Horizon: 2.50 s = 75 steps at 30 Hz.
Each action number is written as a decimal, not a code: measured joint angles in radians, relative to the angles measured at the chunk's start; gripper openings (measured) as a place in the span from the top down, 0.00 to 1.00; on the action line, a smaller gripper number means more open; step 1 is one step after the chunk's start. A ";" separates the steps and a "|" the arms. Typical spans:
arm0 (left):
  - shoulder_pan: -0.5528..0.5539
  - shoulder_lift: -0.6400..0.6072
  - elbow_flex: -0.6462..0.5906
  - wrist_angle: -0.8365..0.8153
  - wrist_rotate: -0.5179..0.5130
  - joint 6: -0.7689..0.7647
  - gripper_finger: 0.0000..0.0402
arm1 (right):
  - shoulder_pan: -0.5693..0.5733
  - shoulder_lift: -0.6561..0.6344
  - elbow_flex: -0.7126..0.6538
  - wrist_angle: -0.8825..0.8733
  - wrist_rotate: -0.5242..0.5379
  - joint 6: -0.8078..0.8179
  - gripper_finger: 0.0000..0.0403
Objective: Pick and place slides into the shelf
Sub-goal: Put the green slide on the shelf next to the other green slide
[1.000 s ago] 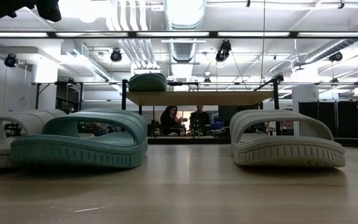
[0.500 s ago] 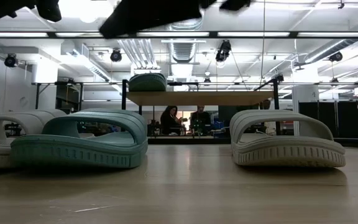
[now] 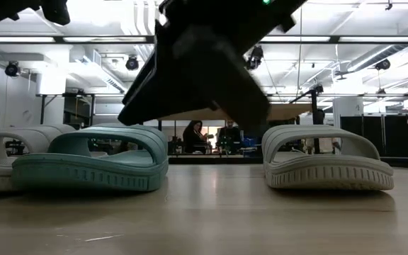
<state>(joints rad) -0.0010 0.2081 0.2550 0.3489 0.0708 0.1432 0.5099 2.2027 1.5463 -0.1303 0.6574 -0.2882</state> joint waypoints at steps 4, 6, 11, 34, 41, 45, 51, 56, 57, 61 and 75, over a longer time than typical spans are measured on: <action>0.000 0.000 0.000 0.001 0.000 0.000 0.48 | -0.006 0.011 0.000 0.036 0.056 -0.002 0.67; 0.000 -0.001 0.000 -0.001 0.000 0.000 0.48 | -0.006 0.016 0.000 0.041 0.062 -0.019 0.66; 0.000 -0.001 0.000 0.000 0.000 0.000 0.48 | -0.004 0.049 0.032 0.040 0.062 -0.033 0.63; 0.000 -0.001 0.000 -0.008 0.000 -0.001 0.48 | 0.009 0.259 0.349 -0.259 0.263 -0.060 0.55; 0.000 -0.001 0.000 -0.009 0.000 -0.001 0.48 | 0.006 0.282 0.372 -0.284 0.324 -0.039 0.55; 0.000 -0.002 0.000 -0.009 0.000 -0.001 0.48 | -0.001 0.282 0.370 -0.285 0.363 -0.003 0.55; 0.000 -0.003 0.000 -0.010 0.000 0.000 0.48 | -0.020 0.282 0.370 -0.285 0.365 0.030 0.59; 0.000 -0.003 0.000 -0.010 0.000 0.000 0.48 | -0.034 0.282 0.370 -0.285 0.365 0.095 0.65; 0.000 -0.003 0.000 -0.010 0.000 0.000 0.48 | -0.036 0.282 0.370 -0.285 0.365 0.098 0.66; 0.000 -0.003 0.000 -0.010 0.000 0.000 0.48 | -0.037 0.282 0.370 -0.285 0.365 0.100 0.73; 0.000 -0.003 0.000 -0.010 0.000 0.000 0.48 | -0.036 0.281 0.370 -0.361 0.409 0.109 0.96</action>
<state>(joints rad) -0.0012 0.2050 0.2550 0.3386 0.0710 0.1432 0.4736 2.4840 1.9160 -0.4910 1.0661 -0.1795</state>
